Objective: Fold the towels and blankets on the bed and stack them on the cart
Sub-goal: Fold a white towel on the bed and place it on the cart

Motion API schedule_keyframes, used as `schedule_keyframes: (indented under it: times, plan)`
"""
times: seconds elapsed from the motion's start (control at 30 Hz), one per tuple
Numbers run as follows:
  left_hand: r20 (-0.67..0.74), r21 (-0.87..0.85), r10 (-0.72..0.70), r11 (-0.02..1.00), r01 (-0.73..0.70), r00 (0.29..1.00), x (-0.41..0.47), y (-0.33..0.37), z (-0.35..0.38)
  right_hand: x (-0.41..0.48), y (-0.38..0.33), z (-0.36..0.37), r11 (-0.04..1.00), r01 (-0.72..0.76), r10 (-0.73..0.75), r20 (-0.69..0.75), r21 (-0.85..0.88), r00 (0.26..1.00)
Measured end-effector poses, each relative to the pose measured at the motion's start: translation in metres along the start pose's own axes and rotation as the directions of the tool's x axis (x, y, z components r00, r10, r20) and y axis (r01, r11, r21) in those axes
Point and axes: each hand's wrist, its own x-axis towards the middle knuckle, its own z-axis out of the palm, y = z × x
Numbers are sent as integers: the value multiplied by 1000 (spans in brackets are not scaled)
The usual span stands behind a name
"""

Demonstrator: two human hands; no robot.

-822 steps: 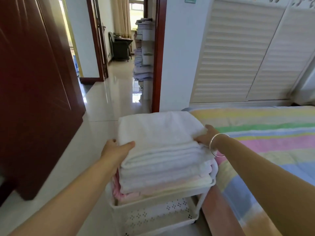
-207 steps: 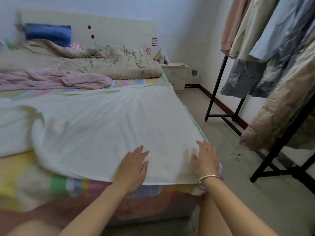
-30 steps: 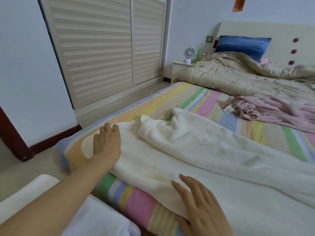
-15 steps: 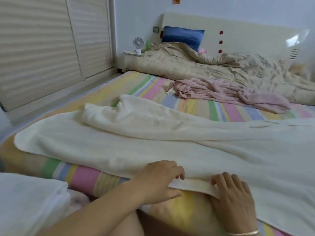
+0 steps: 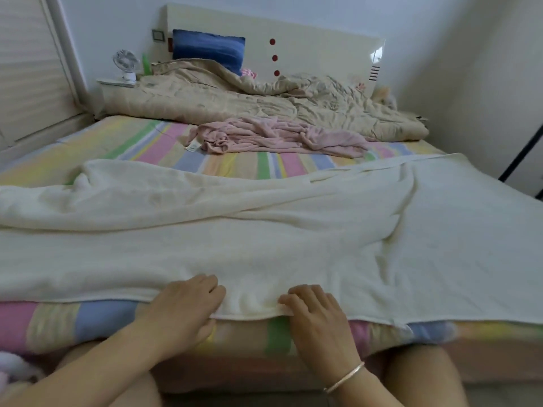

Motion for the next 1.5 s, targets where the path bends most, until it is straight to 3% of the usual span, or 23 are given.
schedule_keyframes:
  times: [0.13, 0.27, 0.3, 0.33, 0.47, 0.53, 0.63, 0.73, 0.9, 1.1, 1.2, 1.37, 1.5]
  plan:
    - [-9, 18, 37, 999, -37, 999, 5, 9, -1, -16, 33, -13, 985, -165, 167, 38, -55, 985]
    - [38, 11, -23, 1000, 22, 999, 3, 9, -13, -12, 33, -25, 990, -129, 124, 93, 53, 988]
    - [148, -16, -81, 996, 85, 986, 1, 9, -20, -11, 28, -26, 989, -123, 113, 120, 81, 986]
    - [226, -66, -97, 991, 115, 969, -2, 8, -24, -10, 24, -25, 990, -115, 100, 154, 87, 983]
    - [300, -379, -111, 898, 226, 947, -12, 3, -27, 2, 14, -28, 975, -178, 119, 356, 135, 927]
    - [298, -527, -154, 796, 297, 942, -15, -4, -30, 19, 2, -28, 936, -235, 116, 401, 263, 909]
    - [236, -588, -324, 703, 400, 916, -22, -27, -35, 59, -33, -18, 915, -179, 30, 381, 363, 924]
    - [193, -500, -537, 666, 553, 821, -43, -72, -33, 100, -76, 0, 894, -96, -62, 334, 437, 941]
    - [192, -390, -817, 444, 806, 543, -122, -182, -28, 178, -163, 50, 861, 32, -228, 328, 507, 917]
    - [273, -327, -949, 66, 943, 161, -215, -296, -7, 245, -253, 116, 850, 40, -300, 419, 526, 857]
    - [281, -287, -959, -55, 956, 29, -242, -331, 10, 277, -287, 152, 876, 44, -306, 484, 480, 820]
    - [292, -222, -956, -42, 974, 26, -255, -360, 44, 319, -311, 197, 931, 153, -325, 556, 333, 765]
    - [252, -224, -966, -9, 975, 49, -255, -364, 60, 325, -329, 213, 949, 200, -301, 510, 244, 806]
